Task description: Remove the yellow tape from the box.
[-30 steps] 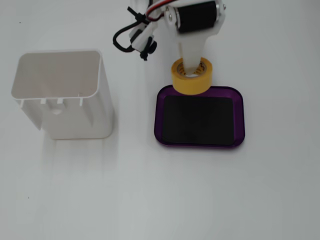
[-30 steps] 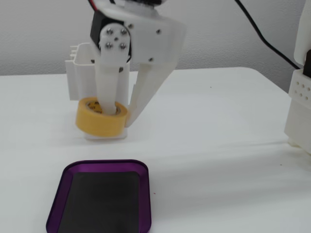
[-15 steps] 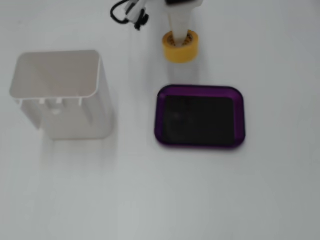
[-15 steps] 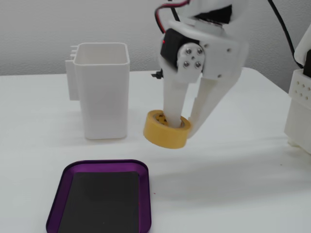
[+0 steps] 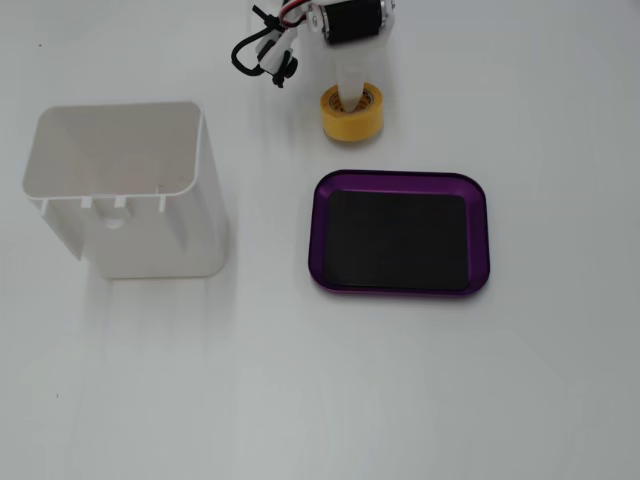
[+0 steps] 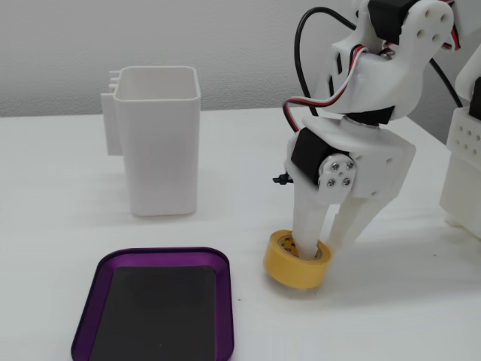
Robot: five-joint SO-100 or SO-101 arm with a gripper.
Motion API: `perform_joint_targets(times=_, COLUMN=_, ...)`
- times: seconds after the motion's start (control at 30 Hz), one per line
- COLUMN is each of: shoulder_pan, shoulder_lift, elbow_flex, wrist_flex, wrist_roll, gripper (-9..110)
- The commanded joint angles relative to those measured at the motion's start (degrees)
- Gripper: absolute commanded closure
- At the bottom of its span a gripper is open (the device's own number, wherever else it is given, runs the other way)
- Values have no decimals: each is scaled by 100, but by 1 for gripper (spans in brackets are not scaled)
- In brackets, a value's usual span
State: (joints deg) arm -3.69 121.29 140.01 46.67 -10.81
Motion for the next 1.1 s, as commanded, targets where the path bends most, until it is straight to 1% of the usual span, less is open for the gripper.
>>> perform_joint_targets(times=0.0, shoulder_pan=44, shoulder_lift=185, elbow_flex=0, wrist_flex=-53, wrist_roll=-35, gripper=101)
perform_joint_targets(times=0.07, shoulder_pan=44, shoulder_lift=237, elbow_flex=-26, wrist_flex=-26, wrist_roll=-26, gripper=100)
perform_joint_targets(times=0.13, shoulder_pan=35, shoulder_lift=264, elbow_flex=-70, wrist_flex=0, wrist_roll=-18, gripper=96)
perform_joint_targets(times=0.23, shoulder_pan=35, shoulder_lift=272, elbow_flex=-316, wrist_flex=396, wrist_roll=-26, gripper=90)
perform_joint_targets(times=0.3, shoulder_pan=35, shoulder_lift=272, elbow_flex=-598, wrist_flex=659, wrist_roll=-26, gripper=87)
perform_joint_targets(times=0.53, shoulder_pan=35, shoulder_lift=457, elbow_flex=-1468, wrist_flex=1670, wrist_roll=-26, gripper=87)
perform_joint_targets(times=0.73, shoulder_pan=18, shoulder_lift=1898, elbow_flex=-1740, wrist_flex=2312, wrist_roll=-26, gripper=87)
perform_joint_targets(times=0.83, shoulder_pan=44, shoulder_lift=2892, elbow_flex=-1600, wrist_flex=2364, wrist_roll=44, gripper=87)
perform_joint_targets(times=0.9, shoulder_pan=62, shoulder_lift=3551, elbow_flex=-1213, wrist_flex=2399, wrist_roll=53, gripper=87)
perform_joint_targets(times=1.07, shoulder_pan=62, shoulder_lift=5194, elbow_flex=334, wrist_flex=2347, wrist_roll=44, gripper=86)
